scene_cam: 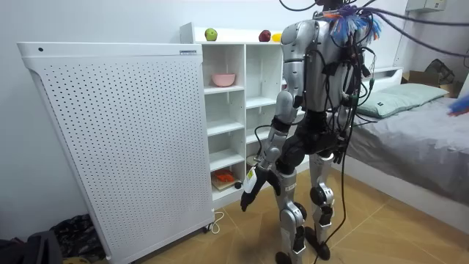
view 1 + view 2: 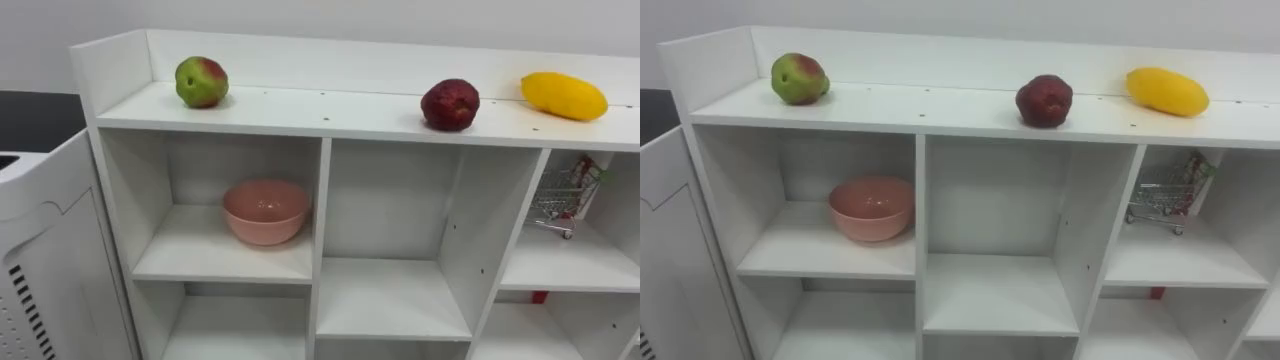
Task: Arrange fruit in the closet
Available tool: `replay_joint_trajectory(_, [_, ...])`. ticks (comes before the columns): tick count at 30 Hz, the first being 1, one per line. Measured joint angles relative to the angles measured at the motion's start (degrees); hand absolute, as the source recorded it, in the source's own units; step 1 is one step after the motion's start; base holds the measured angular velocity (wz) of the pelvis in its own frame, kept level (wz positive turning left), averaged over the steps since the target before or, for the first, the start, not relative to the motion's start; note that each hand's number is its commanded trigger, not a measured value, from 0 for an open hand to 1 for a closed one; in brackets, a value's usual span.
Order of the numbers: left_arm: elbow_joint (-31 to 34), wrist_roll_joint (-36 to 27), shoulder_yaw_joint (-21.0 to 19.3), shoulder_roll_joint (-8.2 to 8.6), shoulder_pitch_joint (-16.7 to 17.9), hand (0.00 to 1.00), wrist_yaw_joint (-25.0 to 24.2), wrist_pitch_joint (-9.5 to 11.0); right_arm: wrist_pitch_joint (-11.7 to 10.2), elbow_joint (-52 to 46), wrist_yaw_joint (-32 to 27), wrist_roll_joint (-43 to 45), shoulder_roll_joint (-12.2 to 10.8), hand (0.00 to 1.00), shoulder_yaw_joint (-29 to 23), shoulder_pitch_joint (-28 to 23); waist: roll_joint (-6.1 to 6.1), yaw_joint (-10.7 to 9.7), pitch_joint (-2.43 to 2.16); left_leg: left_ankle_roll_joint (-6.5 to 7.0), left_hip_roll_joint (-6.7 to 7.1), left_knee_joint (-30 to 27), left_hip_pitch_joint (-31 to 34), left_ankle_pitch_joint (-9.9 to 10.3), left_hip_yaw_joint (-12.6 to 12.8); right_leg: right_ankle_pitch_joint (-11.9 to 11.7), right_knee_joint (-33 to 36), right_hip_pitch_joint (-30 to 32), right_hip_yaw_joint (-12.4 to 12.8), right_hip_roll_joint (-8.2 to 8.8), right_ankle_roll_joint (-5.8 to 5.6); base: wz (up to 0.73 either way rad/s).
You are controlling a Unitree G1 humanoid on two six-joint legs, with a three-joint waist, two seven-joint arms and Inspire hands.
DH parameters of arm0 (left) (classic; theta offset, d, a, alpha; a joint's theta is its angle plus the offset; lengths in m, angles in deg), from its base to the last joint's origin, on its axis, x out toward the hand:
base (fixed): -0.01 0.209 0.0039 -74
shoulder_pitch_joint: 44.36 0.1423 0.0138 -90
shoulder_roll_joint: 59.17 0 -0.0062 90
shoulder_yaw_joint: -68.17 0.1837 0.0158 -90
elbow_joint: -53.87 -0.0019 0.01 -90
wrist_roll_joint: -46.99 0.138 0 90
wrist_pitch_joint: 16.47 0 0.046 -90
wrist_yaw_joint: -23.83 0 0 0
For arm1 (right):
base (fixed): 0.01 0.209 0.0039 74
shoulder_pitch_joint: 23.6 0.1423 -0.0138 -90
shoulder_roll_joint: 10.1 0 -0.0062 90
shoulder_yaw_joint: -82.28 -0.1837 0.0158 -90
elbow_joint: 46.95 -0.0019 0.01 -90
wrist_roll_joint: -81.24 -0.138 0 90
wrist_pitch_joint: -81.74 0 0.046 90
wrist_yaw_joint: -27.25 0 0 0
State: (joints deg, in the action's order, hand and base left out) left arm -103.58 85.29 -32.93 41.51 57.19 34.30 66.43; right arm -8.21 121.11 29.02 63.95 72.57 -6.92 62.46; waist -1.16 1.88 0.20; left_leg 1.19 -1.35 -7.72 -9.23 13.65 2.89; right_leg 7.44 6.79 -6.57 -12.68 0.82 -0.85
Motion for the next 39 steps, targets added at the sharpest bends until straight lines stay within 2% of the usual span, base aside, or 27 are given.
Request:
replay_joint_trajectory(13, [0.01, -0.52, 0.12, 0.19, -0.48, 0.0, 0.34, 0.22, -0.26, -0.75, -1.24, 0.0, -0.06, 0.0, 0.03, -0.24, 0.02, -0.04, -0.02, 0.0, 0.06, -0.12, -0.21, 0.0, -0.05, 0.0, -0.01, -0.28, 0.08, 0.06, 0.0, 0.0])
replay_joint_trajectory(22, [1.4, -0.57, 1.28, 0.14, -0.8, 0.0, 3.07, 3.82, -1.28, -6.99, -2.57, 1.63, -0.17, 0.0, 0.08, 0.55, -0.04, 0.09, 0.0, 0.0, 0.09, -0.13, -0.26, 0.0, 0.08, 0.2, 0.1, -0.17, 0.32, 0.08, 0.04, -0.01])
replay_joint_trajectory(24, [1.66, -0.55, 1.34, 0.15, -0.84, 0.0, 4.06, 4.67, -1.29, -11.75, -3.46, 2.56, -0.22, 0.0, -0.41, 0.77, -0.14, 0.16, -0.14, 0.0, 0.09, -0.24, -0.04, -0.02, 0.34, 0.24, 0.45, 0.44, 0.98, 0.04, 0.05, -0.12])
replay_joint_trajectory(25, [1.7, -0.61, 1.52, 0.16, -0.77, 0.0, 4.67, 5.23, -1.72, -16.55, -4.56, 3.25, -0.38, 0.0, -0.95, 0.8, 0.01, 0.14, 0.07, 0.0, 0.07, -0.5, 0.04, -0.03, 0.66, 0.25, 0.79, 0.74, 1.38, 0.02, 0.06, -0.13])
replay_joint_trajectory(27, [1.64, -0.65, 2.46, 0.1, -0.87, 0.0, 5.88, 5.83, -2.64, -23.7, -6.19, 3.69, -0.82, 0.0, -1.38, 0.44, 0.01, 0.11, 0.18, 0.0, 0.06, -0.51, -0.01, -0.02, 1.0, 0.25, 0.8, 0.79, 1.54, 0.0, 0.06, -0.08])
replay_joint_trajectory(29, [1.71, -0.56, 3.6, 0.06, -1.05, 0.0, 7.43, 6.23, -3.28, -36.1, -8.56, 4.07, -1.97, 0.0, -1.37, -0.09, -0.02, 0.15, 0.36, 0.0, 0.02, -0.46, 0.05, -0.02, 1.16, 0.25, 0.79, 0.96, 1.67, -0.07, 0.06, -0.04])
replay_joint_trajectory(32, [1.8, -0.63, 4.88, 0.13, -1.17, 0.0, 8.12, 6.38, -4.6, -50.1, -10.75, 5.55, -2.2, 0.0, 0.09, -0.6, 0.06, 0.68, 0.35, -0.01, -0.01, -0.43, 0.1, -0.02, 1.36, 0.25, 0.9, 1.13, 1.7, -0.08, 0.06, 0.0])
replay_joint_trajectory(34, [1.85, -0.69, 5.76, 0.0, -1.32, 0.0, 8.37, 6.39, -5.28, -58.16, -11.96, 8.23, -2.51, 0.0, 0.48, -0.71, 0.01, 1.24, 0.24, -0.01, 0.0, -0.47, 0.7, -0.02, 1.51, 0.22, 0.99, 1.78, 1.74, -0.07, 0.08, 0.0])
replay_joint_trajectory(35, [1.85, -1.03, 6.21, -0.01, -1.16, 0.0, 8.86, 6.39, -6.62, -61.69, -12.97, 10.21, -2.54, 0.0, 1.04, -0.71, 0.07, 1.55, 0.19, 0.0, -0.01, -0.47, 0.72, -0.02, 1.52, 0.22, 0.98, 1.78, 1.77, -0.08, 0.08, 0.0])
replay_joint_trajectory(37, [1.86, -1.75, 6.92, -0.08, -0.87, 0.0, 9.17, 6.39, -7.56, -64.98, -13.91, 12.37, -2.54, 0.0, 1.62, -0.68, 0.13, 1.77, -0.09, -0.01, -0.04, -0.46, 0.7, -0.02, 1.39, 0.22, 0.99, 1.69, 1.73, -0.08, 0.08, 0.05])
replay_joint_trajectory(39, [1.82, -1.81, 7.67, -0.11, -0.7, 0.0, 9.16, 6.36, -7.64, -68.3, -14.9, 13.24, -2.52, 0.0, 2.41, -0.68, 0.02, 1.8, -0.16, -0.01, -0.03, -0.46, 0.68, -0.02, 1.46, 0.22, 1.0, 1.69, 1.75, -0.06, 0.08, 0.0])
